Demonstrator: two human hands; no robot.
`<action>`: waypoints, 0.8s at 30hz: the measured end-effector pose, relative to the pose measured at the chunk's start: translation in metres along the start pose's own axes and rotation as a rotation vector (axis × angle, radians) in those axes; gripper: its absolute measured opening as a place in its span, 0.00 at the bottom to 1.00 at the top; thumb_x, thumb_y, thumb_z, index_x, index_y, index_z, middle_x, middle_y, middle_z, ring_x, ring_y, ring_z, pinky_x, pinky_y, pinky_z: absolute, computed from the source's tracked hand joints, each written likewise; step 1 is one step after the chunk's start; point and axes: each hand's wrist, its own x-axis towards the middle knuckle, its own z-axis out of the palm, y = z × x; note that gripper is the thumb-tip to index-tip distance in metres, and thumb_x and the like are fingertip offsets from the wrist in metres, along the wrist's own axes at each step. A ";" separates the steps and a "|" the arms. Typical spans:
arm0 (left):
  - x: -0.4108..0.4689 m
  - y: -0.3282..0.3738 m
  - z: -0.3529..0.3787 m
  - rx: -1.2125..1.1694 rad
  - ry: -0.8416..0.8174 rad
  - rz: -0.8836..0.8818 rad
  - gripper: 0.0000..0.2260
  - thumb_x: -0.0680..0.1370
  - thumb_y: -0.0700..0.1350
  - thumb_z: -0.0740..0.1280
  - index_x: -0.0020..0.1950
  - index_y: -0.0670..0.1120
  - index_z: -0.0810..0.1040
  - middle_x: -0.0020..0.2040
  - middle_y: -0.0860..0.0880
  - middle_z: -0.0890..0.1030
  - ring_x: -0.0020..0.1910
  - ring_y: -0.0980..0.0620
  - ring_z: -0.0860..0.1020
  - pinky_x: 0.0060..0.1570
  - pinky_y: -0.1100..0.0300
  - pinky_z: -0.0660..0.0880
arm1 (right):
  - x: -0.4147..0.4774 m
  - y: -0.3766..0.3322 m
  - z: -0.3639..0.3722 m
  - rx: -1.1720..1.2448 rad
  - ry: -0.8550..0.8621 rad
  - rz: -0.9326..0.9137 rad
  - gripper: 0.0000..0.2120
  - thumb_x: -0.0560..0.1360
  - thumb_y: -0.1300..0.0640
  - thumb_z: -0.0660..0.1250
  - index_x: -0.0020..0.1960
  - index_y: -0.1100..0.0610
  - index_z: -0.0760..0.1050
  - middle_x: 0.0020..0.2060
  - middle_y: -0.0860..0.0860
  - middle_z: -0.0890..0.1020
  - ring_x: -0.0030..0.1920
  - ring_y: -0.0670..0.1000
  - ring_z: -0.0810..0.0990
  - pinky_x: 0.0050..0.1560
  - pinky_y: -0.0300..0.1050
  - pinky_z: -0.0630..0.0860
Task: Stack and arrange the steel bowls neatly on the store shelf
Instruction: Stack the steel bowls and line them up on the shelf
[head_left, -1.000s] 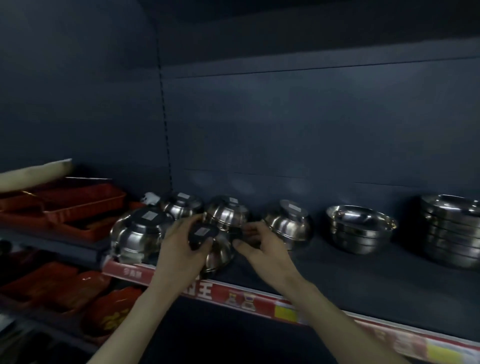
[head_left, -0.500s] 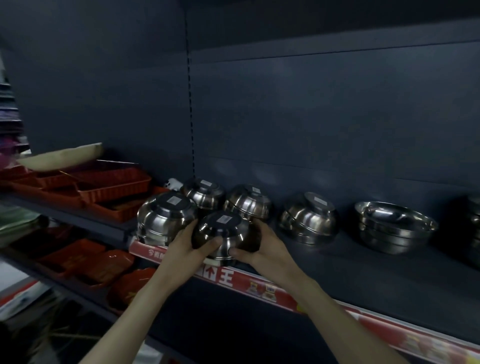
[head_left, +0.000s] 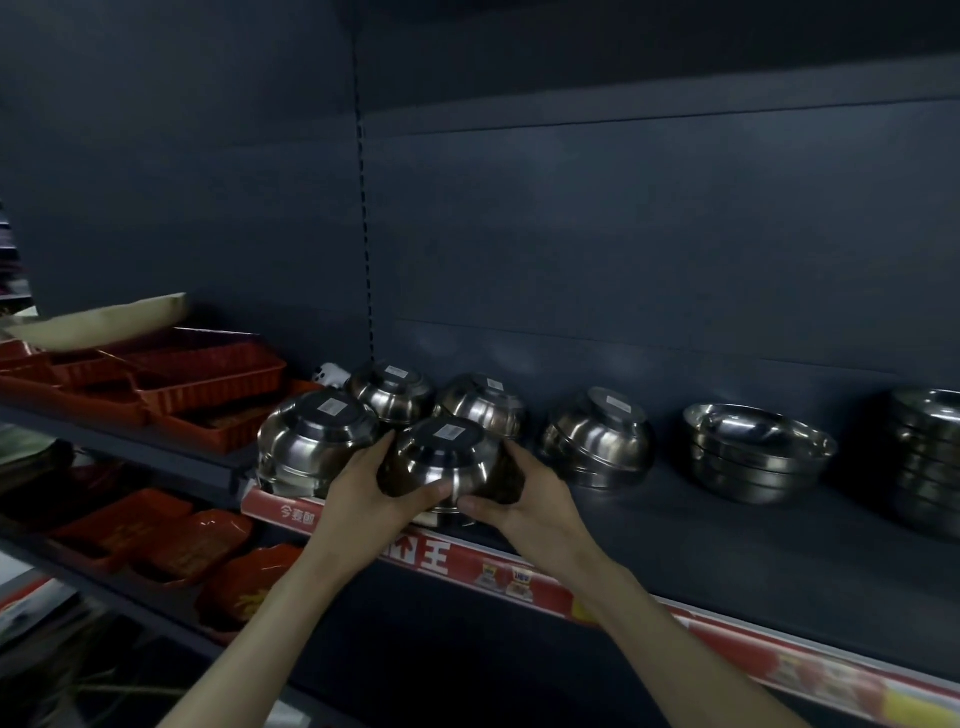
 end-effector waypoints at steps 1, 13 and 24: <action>0.000 0.004 0.003 -0.001 0.006 0.010 0.29 0.71 0.66 0.78 0.69 0.61 0.78 0.63 0.59 0.83 0.63 0.60 0.80 0.64 0.54 0.77 | -0.004 -0.001 -0.005 0.015 0.012 -0.005 0.29 0.74 0.54 0.82 0.70 0.41 0.76 0.57 0.35 0.86 0.60 0.32 0.81 0.57 0.24 0.74; 0.008 0.084 0.045 -0.130 0.031 0.138 0.32 0.69 0.64 0.79 0.71 0.62 0.75 0.67 0.59 0.78 0.65 0.60 0.76 0.66 0.61 0.71 | -0.038 -0.027 -0.093 0.006 0.114 -0.062 0.40 0.70 0.53 0.85 0.75 0.36 0.68 0.60 0.36 0.83 0.62 0.37 0.81 0.71 0.41 0.76; 0.008 0.149 0.114 -0.225 -0.156 0.283 0.45 0.66 0.75 0.76 0.79 0.60 0.70 0.71 0.61 0.79 0.70 0.61 0.77 0.72 0.52 0.75 | -0.099 -0.037 -0.196 -0.099 0.361 -0.058 0.32 0.68 0.53 0.86 0.62 0.31 0.75 0.57 0.31 0.85 0.61 0.37 0.83 0.69 0.42 0.77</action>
